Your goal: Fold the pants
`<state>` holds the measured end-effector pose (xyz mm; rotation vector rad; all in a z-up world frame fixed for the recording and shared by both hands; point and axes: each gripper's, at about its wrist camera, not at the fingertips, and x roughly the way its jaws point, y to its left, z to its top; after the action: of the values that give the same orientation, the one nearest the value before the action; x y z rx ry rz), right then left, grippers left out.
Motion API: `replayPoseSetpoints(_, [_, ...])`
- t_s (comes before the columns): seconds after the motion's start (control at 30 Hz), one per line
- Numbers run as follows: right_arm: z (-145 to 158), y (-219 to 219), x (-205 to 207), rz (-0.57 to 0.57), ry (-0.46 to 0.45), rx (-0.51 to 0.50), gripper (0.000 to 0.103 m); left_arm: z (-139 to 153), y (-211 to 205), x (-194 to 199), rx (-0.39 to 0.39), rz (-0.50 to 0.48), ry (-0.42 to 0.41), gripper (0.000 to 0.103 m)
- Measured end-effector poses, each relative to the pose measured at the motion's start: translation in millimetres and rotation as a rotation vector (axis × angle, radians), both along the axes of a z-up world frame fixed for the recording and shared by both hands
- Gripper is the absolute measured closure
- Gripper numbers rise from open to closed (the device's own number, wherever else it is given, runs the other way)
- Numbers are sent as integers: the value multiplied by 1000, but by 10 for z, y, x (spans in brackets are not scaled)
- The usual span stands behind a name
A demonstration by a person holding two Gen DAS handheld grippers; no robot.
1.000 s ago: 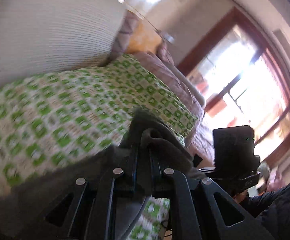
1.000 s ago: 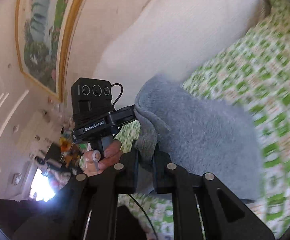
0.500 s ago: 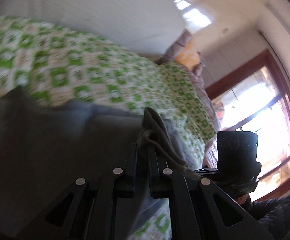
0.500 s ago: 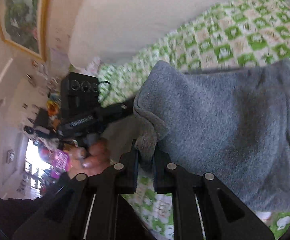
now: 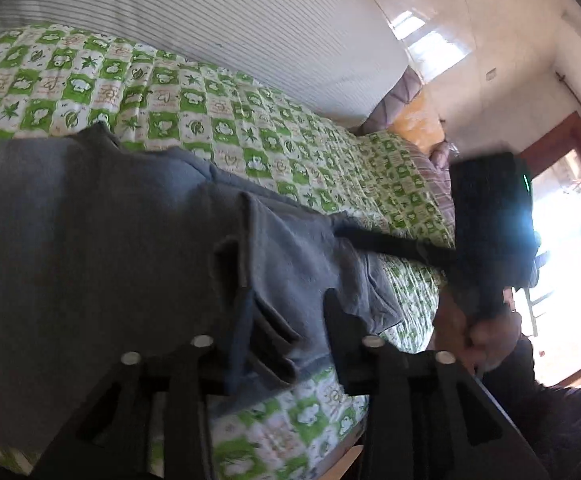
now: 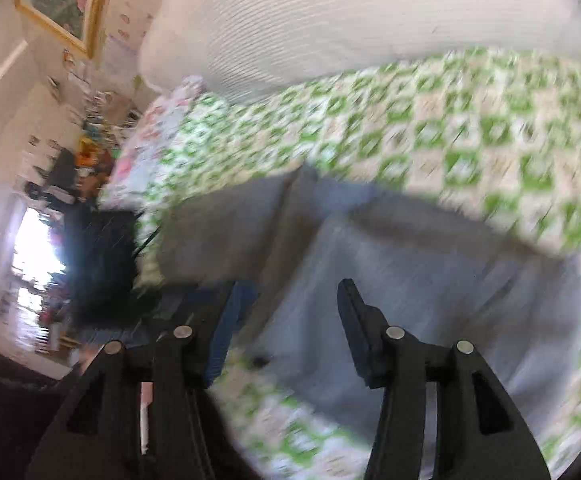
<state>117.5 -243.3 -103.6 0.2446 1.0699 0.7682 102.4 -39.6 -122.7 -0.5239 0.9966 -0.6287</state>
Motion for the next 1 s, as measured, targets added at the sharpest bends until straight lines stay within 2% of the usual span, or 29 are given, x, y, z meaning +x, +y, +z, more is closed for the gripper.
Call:
replayPoseSetpoints(0.03, [8, 14, 110, 7, -6, -22, 51, -8, -35, -20, 7, 20, 6, 59])
replayPoseSetpoints(0.17, [-123, 190, 413, 65, 7, -98, 51, -114, -155, -13, 62, 83, 42, 59])
replayPoseSetpoints(0.27, [-287, 370, 479, 130, 34, -166, 52, -206, -254, 9, 101, 83, 63, 59])
replayPoseSetpoints(0.33, [-431, 511, 466, 176, 34, -229, 83, -266, -297, 14, 123, 70, 64, 67])
replayPoseSetpoints(0.37, [-476, 563, 455, 187, 33, -258, 97, -290, -293, 12, 122, 67, 74, 76])
replayPoseSetpoints(0.4, [-471, 596, 441, 192, 27, -269, 97, -296, -283, 11, 114, 67, 82, 95])
replayPoseSetpoints(0.43, [-439, 598, 417, 199, 16, -258, 97, -266, -255, -6, 113, 72, 82, 96])
replayPoseSetpoints(0.5, [-298, 619, 364, 225, -6, -214, 97, -147, -195, -100, 117, 79, 44, 96])
replayPoseSetpoints(0.57, [-276, 648, 335, 258, 15, -196, 96, -135, -175, -211, 146, 74, 33, 95])
replayPoseSetpoints(0.63, [-379, 709, 332, 283, 42, -229, 94, -260, -172, -254, 162, 70, 57, 95])
replayPoseSetpoints(0.7, [-617, 789, 330, 290, 80, -286, 93, -399, -139, -272, 150, 84, 97, 95])
replayPoseSetpoints(0.77, [-729, 771, 322, 281, 108, -285, 93, -431, -68, -306, 138, 112, 109, 91])
replayPoseSetpoints(0.87, [-586, 681, 335, 248, 112, -233, 92, -335, 18, -377, 142, 140, 94, 87])
replayPoseSetpoints(0.97, [-345, 638, 300, 248, 62, -220, 91, -158, 102, -517, 164, 166, 62, 83])
replayPoseSetpoints(1.0, [-271, 617, 291, 246, 49, -215, 89, -90, 132, -565, 169, 180, 49, 79])
